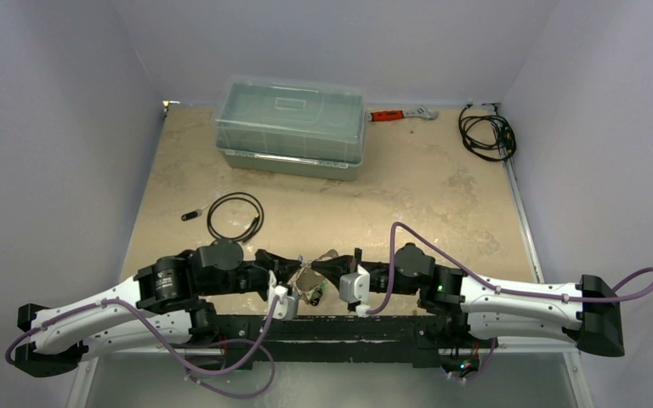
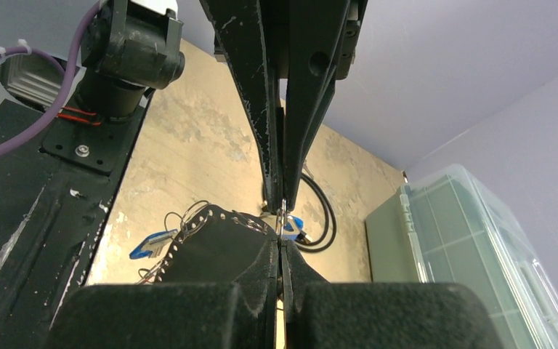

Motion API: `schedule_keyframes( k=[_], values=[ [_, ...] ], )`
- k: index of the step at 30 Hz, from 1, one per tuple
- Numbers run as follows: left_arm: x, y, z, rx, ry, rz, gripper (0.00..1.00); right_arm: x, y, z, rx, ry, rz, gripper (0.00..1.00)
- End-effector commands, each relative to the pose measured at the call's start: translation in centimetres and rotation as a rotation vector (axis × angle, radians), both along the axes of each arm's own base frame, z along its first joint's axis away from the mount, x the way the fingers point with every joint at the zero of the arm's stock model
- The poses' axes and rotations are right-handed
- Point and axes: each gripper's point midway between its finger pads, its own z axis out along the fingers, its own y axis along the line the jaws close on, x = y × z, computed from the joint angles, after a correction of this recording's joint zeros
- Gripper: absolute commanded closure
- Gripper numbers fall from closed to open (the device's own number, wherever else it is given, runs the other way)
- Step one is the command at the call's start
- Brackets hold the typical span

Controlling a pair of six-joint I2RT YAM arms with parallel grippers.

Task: Put the keys on the keyring

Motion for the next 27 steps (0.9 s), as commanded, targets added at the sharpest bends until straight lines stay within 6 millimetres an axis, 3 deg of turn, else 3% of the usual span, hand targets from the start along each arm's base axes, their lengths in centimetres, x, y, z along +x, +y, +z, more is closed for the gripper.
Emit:
schedule_keyframes(
  k=[1,10,14,17,23,27],
  values=[
    [0.2,-0.2,0.2,-0.016,-0.024,-0.003,1.0,-0.1,0.0,4.5,0.134,-0.027,-0.003,1.0],
    [0.5,0.0,0.9,-0.048,-0.037,0.016,0.97,0.2,0.2,4.1,0.123,-0.022,-0.013,1.0],
    [0.7,0.3,1.4,-0.08,-0.045,0.038,0.53,0.3,0.2,4.1,0.122,-0.022,-0.018,1.0],
    [0.6,0.5,1.8,-0.101,-0.052,0.038,0.41,0.3,0.2,4.2,0.123,-0.024,-0.02,1.0],
    [0.5,0.6,2.6,-0.146,-0.043,0.044,0.43,0.3,0.1,4.4,0.139,-0.03,-0.02,1.0],
    [0.6,0.4,4.4,-0.24,0.024,0.094,0.47,-0.1,-0.2,5.3,0.198,-0.043,-0.005,1.0]
  ],
)
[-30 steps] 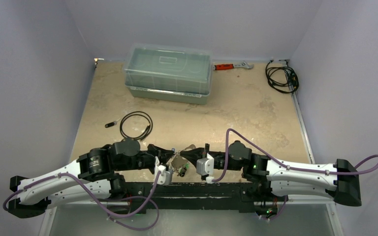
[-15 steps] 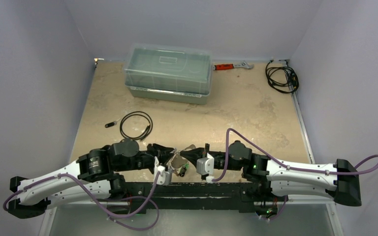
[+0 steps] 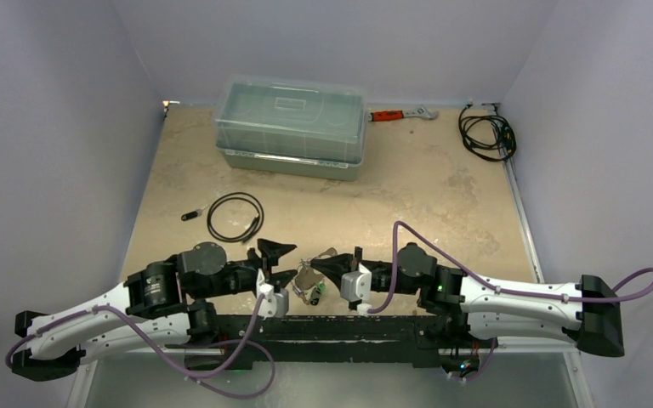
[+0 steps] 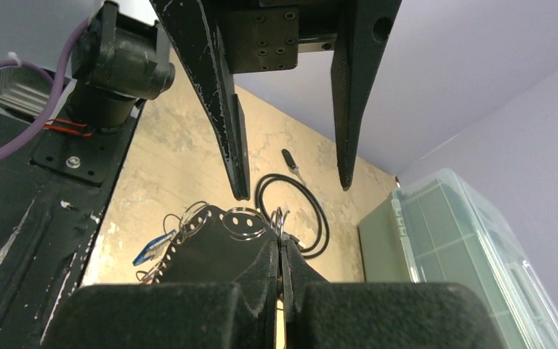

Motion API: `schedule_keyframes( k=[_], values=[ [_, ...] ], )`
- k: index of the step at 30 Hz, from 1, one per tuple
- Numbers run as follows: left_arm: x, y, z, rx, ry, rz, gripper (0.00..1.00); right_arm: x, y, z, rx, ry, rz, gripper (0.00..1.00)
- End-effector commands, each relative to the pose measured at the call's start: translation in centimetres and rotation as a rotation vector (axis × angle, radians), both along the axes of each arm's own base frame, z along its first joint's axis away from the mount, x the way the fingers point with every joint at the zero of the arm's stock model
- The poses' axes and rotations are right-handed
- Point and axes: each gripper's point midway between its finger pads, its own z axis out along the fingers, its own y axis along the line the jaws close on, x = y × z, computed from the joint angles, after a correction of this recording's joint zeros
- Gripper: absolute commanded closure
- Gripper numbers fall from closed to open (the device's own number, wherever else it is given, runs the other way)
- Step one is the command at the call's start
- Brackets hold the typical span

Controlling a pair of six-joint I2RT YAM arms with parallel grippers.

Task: Put the keys on the keyring

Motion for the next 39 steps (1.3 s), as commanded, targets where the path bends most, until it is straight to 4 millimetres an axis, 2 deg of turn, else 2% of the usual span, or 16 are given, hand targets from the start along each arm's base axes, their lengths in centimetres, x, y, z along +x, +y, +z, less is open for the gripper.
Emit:
schedule_keyframes(
  k=[1,6,10,15,17,20,25,31,36,39],
  values=[
    [0.6,-0.5,3.5,-0.186,0.094,0.084,0.47,-0.3,-0.3,5.2,0.203,-0.043,0.006,1.0],
    [1.7,-0.1,7.0,-0.381,0.267,0.225,0.46,-0.6,-0.8,5.9,0.284,-0.016,0.008,1.0],
    [1.1,-0.5,7.6,-0.406,0.302,0.179,0.38,-0.7,-1.6,6.8,0.337,0.013,0.005,1.0],
    [0.2,0.1,9.2,-0.495,0.282,0.107,0.38,-0.7,-2.9,8.0,0.413,0.032,-0.011,1.0],
    [-0.1,0.5,9.8,-0.543,0.284,0.083,0.41,-0.7,-3.3,8.5,0.442,0.063,-0.003,1.0],
    [-0.4,0.3,9.8,-0.557,0.286,0.033,0.45,-0.9,-3.7,9.2,0.475,0.109,0.056,1.0],
    [0.1,-1.1,9.4,-0.53,0.339,-0.027,0.52,-0.7,-4.3,10.0,0.499,0.15,0.125,1.0],
    [0.7,-2.4,9.3,-0.52,0.422,-0.14,0.6,-1.5,-3.7,10.0,0.475,0.162,0.196,1.0],
    [0.8,-2.8,8.9,-0.515,0.458,-0.178,0.7,-1.3,-3.4,10.0,0.474,0.167,0.199,1.0],
    [0.4,-2.5,9.0,-0.524,0.438,-0.189,0.67,-0.8,-3.5,10.3,0.486,0.168,0.175,1.0]
  ],
)
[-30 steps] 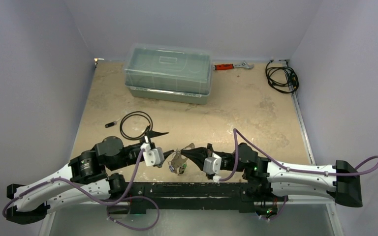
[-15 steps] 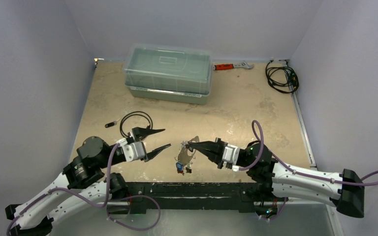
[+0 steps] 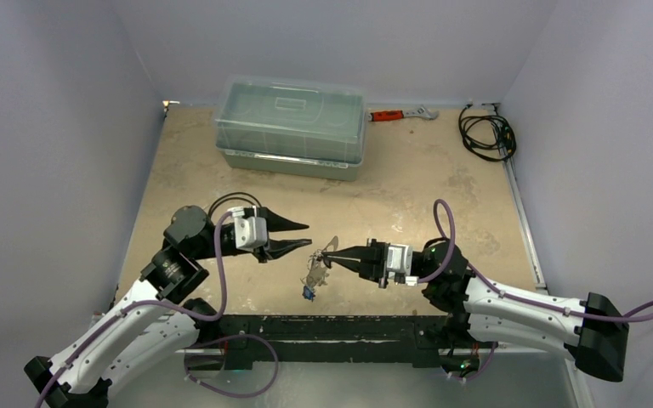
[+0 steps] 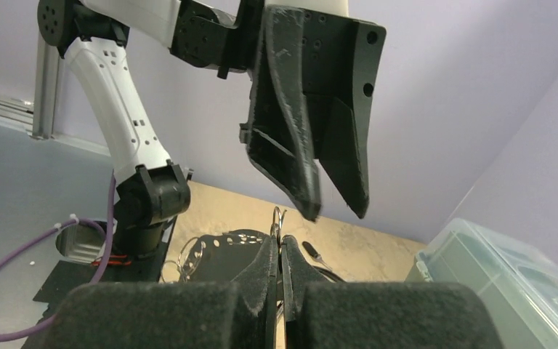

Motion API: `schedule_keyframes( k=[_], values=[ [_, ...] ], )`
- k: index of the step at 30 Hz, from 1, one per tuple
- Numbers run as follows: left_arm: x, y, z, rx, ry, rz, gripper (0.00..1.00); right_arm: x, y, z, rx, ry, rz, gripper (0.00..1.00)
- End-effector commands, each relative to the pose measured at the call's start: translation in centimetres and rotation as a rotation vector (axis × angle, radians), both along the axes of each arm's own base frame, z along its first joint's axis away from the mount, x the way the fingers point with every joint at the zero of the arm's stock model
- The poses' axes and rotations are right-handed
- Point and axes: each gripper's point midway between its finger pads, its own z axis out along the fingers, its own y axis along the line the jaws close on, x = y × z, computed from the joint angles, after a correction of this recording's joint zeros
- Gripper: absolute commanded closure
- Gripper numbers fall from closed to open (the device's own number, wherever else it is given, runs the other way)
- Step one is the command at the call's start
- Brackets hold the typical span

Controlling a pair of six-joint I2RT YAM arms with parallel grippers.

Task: Put the keys on the keyring

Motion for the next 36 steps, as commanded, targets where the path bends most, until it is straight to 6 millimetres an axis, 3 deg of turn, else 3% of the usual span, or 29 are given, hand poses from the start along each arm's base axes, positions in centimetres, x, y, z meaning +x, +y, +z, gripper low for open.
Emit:
schedule_keyframes(
  k=[1,4,9,12,16,23,36],
  values=[
    [-2.0,0.2,2.0,-0.068,-0.066,-0.089,0.63,-0.2,-0.9,4.3,0.128,-0.048,-0.005,1.0],
    [-2.3,0.4,2.1,-0.066,-0.081,-0.091,0.56,0.2,-1.0,4.5,0.135,-0.041,-0.024,1.0],
    [-2.3,0.4,2.0,-0.064,-0.086,-0.096,0.55,0.5,-1.0,4.6,0.139,-0.038,-0.035,1.0],
    [-2.4,0.2,1.8,-0.059,-0.079,-0.109,0.57,0.4,-1.0,4.8,0.144,-0.041,-0.033,1.0],
    [-2.5,-0.1,1.4,-0.058,-0.054,-0.135,0.67,0.5,-0.8,4.9,0.144,-0.041,-0.032,1.0],
    [-2.4,-0.3,1.0,-0.051,-0.036,-0.144,0.67,1.2,-0.9,5.3,0.161,-0.028,-0.066,1.0],
    [-2.0,-0.8,0.1,-0.032,-0.017,-0.15,0.72,0.7,-1.0,5.8,0.174,-0.043,-0.047,1.0]
  ],
)
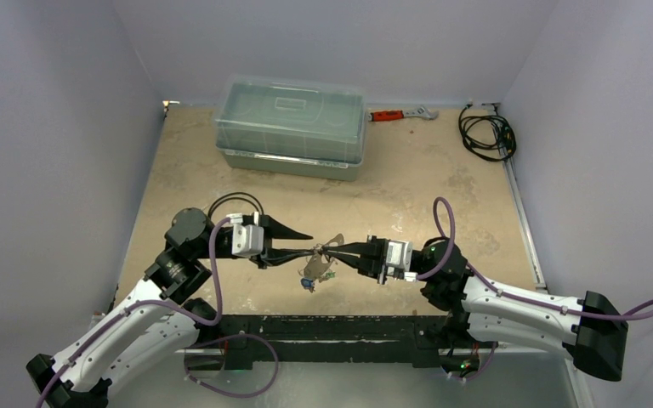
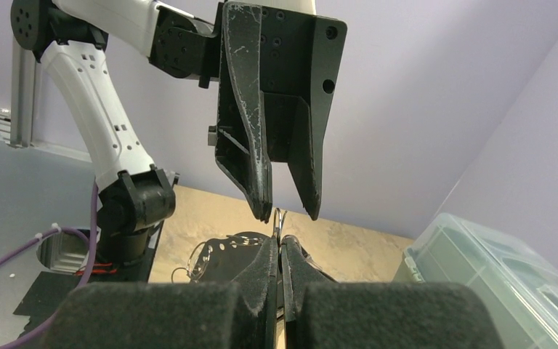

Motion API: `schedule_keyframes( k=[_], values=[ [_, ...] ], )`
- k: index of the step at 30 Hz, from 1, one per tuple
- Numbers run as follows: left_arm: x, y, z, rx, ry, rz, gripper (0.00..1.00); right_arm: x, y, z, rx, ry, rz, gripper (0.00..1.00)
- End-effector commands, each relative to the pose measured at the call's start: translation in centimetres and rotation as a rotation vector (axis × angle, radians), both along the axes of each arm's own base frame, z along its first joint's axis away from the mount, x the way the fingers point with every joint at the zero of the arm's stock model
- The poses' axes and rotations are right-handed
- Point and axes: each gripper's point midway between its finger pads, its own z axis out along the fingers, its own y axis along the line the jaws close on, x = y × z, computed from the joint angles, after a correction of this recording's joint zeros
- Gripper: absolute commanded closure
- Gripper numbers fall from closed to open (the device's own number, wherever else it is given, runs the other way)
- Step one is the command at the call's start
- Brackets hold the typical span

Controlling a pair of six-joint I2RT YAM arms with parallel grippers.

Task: Put the keys on the keyring

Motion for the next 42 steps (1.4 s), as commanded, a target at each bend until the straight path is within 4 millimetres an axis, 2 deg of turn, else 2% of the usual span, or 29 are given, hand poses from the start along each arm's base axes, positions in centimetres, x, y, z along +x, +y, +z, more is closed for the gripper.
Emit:
schedule_keyframes(
  k=[1,13,16,21,25,30,35,42],
  values=[
    [-0.1,-0.2,0.2,-0.012,-0.008,-0.023,0.72,-0.4,-1.0,5.5,0.152,-0.063,-0.006,1.0],
    [-0.3,-0.4,-0.2,-0.007,0.002,-0.045,0.77,-0.5,-0.8,5.7,0.158,-0.067,0.01,1.0],
    [-0.5,-0.4,-0.2,-0.008,-0.002,-0.059,0.82,-0.7,-0.7,5.8,0.157,-0.07,0.021,1.0],
    [-1.0,-0.3,-0.1,-0.02,-0.012,-0.077,1.0,-0.9,-0.3,5.7,0.15,-0.073,0.043,1.0],
    [-1.2,-0.2,0.1,-0.029,-0.026,-0.075,1.0,-1.2,-0.2,5.5,0.151,-0.074,0.061,1.0],
    [0.0,0.4,0.3,-0.023,-0.07,0.016,1.0,-0.9,-0.2,5.0,0.143,-0.048,0.051,1.0],
    [0.5,0.5,0.1,0.006,-0.079,0.044,1.0,0.5,0.0,3.6,0.061,-0.027,-0.025,0.7],
    [1.2,0.8,0.1,0.018,-0.091,0.086,1.0,1.8,-0.3,2.7,-0.033,-0.004,-0.103,0.55]
  ],
)
